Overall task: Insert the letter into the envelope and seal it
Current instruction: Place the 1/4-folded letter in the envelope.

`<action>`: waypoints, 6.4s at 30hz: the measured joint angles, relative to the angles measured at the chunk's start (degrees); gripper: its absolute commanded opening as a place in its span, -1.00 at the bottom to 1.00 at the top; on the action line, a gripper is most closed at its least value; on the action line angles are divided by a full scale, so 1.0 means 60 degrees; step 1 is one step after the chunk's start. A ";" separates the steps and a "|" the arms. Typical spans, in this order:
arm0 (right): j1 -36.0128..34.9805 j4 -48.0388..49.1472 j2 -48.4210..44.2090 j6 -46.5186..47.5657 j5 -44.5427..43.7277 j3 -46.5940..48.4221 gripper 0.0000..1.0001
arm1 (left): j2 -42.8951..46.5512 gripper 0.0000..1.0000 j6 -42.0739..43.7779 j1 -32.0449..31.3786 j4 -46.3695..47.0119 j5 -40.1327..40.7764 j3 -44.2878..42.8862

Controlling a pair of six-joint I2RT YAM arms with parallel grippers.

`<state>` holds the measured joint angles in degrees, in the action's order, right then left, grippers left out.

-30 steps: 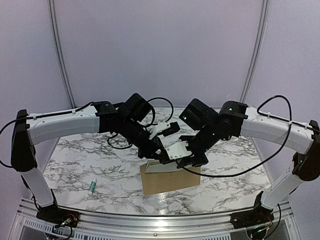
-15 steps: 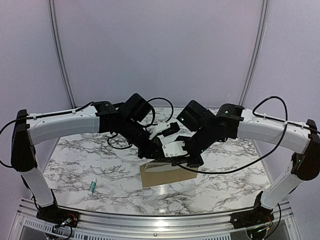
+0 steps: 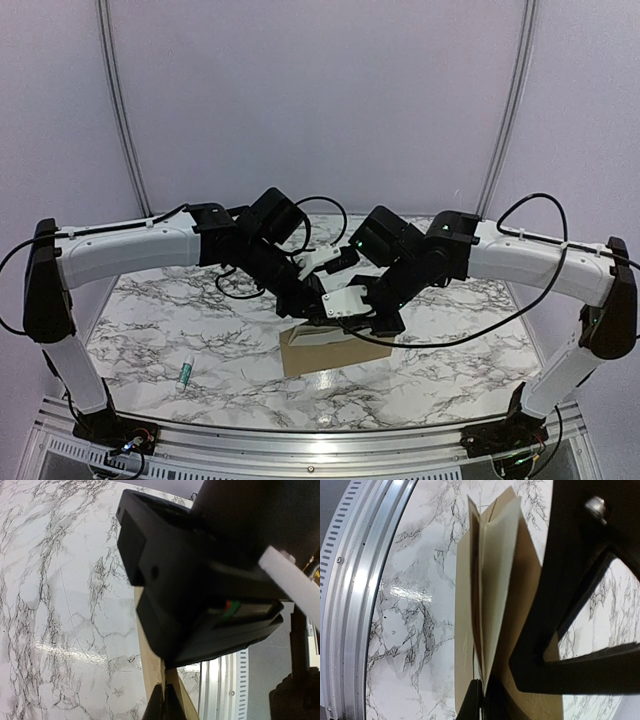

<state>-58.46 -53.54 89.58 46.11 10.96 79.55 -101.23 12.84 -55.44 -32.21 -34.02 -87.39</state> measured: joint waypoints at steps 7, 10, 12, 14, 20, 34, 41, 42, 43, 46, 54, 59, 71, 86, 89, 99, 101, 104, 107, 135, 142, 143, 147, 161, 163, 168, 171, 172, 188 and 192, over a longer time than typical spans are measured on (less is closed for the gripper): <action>-0.0036 -0.0113 0.0047 0.0149 -0.0444 0.0076 -1.00 | -0.0044 -1.00 0.0004 0.0000 0.0044 0.0000 0.0000; -0.0036 -0.0178 0.0062 0.0186 -0.0535 0.0131 -1.00 | -0.0073 -1.00 -0.0011 0.0000 0.0109 -0.0007 0.0000; -0.0047 -0.0182 0.0168 0.0204 -0.0612 0.0131 -1.00 | -0.0160 -1.00 -0.0062 0.0011 0.0102 -0.0004 -0.0058; -0.0069 -0.0171 0.0324 0.0215 -0.0718 0.0127 -1.00 | -0.0262 -1.00 -0.0095 0.0018 0.0098 0.0000 -0.0102; -0.0146 -0.0127 0.0543 0.0244 -0.1049 0.0102 -1.00 | -0.0346 -1.00 -0.0138 0.0113 0.0040 0.0040 -0.0102; -0.0328 -0.0685 0.0787 0.0368 -0.1938 0.0834 -1.00 | -0.0350 -1.00 -0.0186 0.0277 0.0178 -0.0066 -0.0098; -0.0641 -0.0947 0.1144 0.0474 -0.2488 0.1082 -1.00 | -0.0390 -1.00 -0.0291 0.0277 0.0171 -0.0062 -0.0098; -0.0678 -0.0962 0.1169 0.0499 -0.2561 0.1096 -1.00 | -0.0404 -1.00 -0.0313 0.0277 0.0175 -0.0062 -0.0098; -0.0721 -0.0980 0.1191 0.0506 -0.2652 0.1096 -1.00 | -0.0419 -1.00 -0.0339 0.0277 0.0171 -0.0062 -0.0098; -0.0794 -0.1005 0.1220 0.0514 -0.2911 0.1096 -1.00 | -0.0455 -1.00 -0.0397 0.0280 0.0182 -0.0062 -0.0102; -0.0838 -0.0998 0.1231 0.0499 -0.3308 0.1100 -0.62 | -0.0521 -1.00 -0.0492 0.0375 0.0284 -0.0080 -0.0106; -0.0714 -0.1042 0.1100 0.0375 -0.2612 0.1184 -0.47 | -0.0546 -1.00 -0.0510 0.0466 0.0288 -0.0237 -0.0109; 0.0397 -0.0397 0.0492 0.0197 -0.0900 0.0488 -0.56 | -0.0543 -1.00 -0.0503 0.0608 0.0401 -0.0506 -0.0106; 0.0630 -0.0157 0.0510 0.0259 -0.0718 0.0178 -1.00 | -0.0546 -1.00 -0.0503 0.0608 0.0408 -0.0681 -0.0102; 0.0576 -0.0506 0.0707 0.0368 -0.0969 0.0543 -1.00 | -0.0546 -1.00 -0.0503 0.0608 0.0459 -0.0696 -0.0102; 0.0135 -0.0987 0.1031 0.0426 -0.1971 0.0863 -1.00 | -0.0645 -1.00 -0.0561 0.0608 0.0561 -0.0703 -0.0106; 0.0025 -0.1078 0.1035 0.0419 -0.2157 0.0871 -1.00 | -0.0685 -1.00 -0.0572 0.0608 0.0576 -0.0729 -0.0106; -0.0091 -0.1242 0.1045 0.0415 -0.2422 0.0958 -1.00 | -0.0765 -1.00 -0.0579 0.0608 0.0590 -0.0754 -0.0160; -0.0131 -0.1286 0.1053 0.0415 -0.2645 0.1082 -1.00 | -0.0805 -1.00 -0.0583 0.0608 0.0612 -0.0754 -0.0197; -0.0361 -0.1916 0.1632 0.1118 -0.3905 0.1625 -1.00 | -0.1035 -1.00 -0.0907 0.0769 0.0612 -0.0750 -0.0463; -0.0423 -0.2506 0.1854 0.1290 -0.4244 0.2222 -1.00 | -0.1042 -1.00 -0.0976 0.0798 0.0616 -0.0798 -0.0503; -0.0448 -0.2608 0.1931 0.1308 -0.4288 0.2335 -1.00 | -0.1045 -1.00 -0.0976 0.0798 0.0612 -0.0798 -0.0517; -0.0535 -0.2867 0.2211 0.1366 -0.4517 0.2561 -1.00 | -0.1089 -1.00 -0.1002 0.0831 0.0612 -0.0834 -0.0627; -0.0189 -0.2798 0.1865 0.1395 -0.3657 0.2495 -0.38 | -0.1137 -1.00 -0.0991 0.0863 0.0608 -0.1016 -0.0627; 0.0193 -0.2739 0.1497 0.1395 -0.3337 0.2310 -0.38 | -0.1137 -1.00 -0.0991 0.0867 0.0612 -0.1082 -0.0627; 0.0984 -0.2386 0.0663 0.1421 -0.2524 0.1566 -0.35 | -0.1137 -1.00 -0.0987 0.0878 0.0608 -0.1264 -0.0630; 0.1239 -0.2058 0.0382 0.1443 -0.2076 0.1104 -0.34 | -0.1137 -1.00 -0.0991 0.0878 0.0605 -0.1362 -0.0637; 0.1290 -0.1923 0.0324 0.1453 -0.1931 0.0962 -0.34 | -0.1140 -1.00 -0.0994 0.0878 0.0605 -0.1388 -0.0641; 0.1639 0.0219 -0.0678 0.1596 -0.0710 -0.0663 -0.11 | -0.1198 -1.00 -0.1118 0.0933 0.0605 -0.1756 -0.0790; 0.1643 0.0576 -0.0889 0.1603 -0.0539 -0.0984 -0.11 | -0.1198 -1.00 -0.1177 0.0940 0.0605 -0.1756 -0.0790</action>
<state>-48.60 -50.09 84.25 55.72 7.73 73.65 -108.42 5.78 -49.80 -28.58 -44.56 -92.14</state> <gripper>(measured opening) 0.444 0.005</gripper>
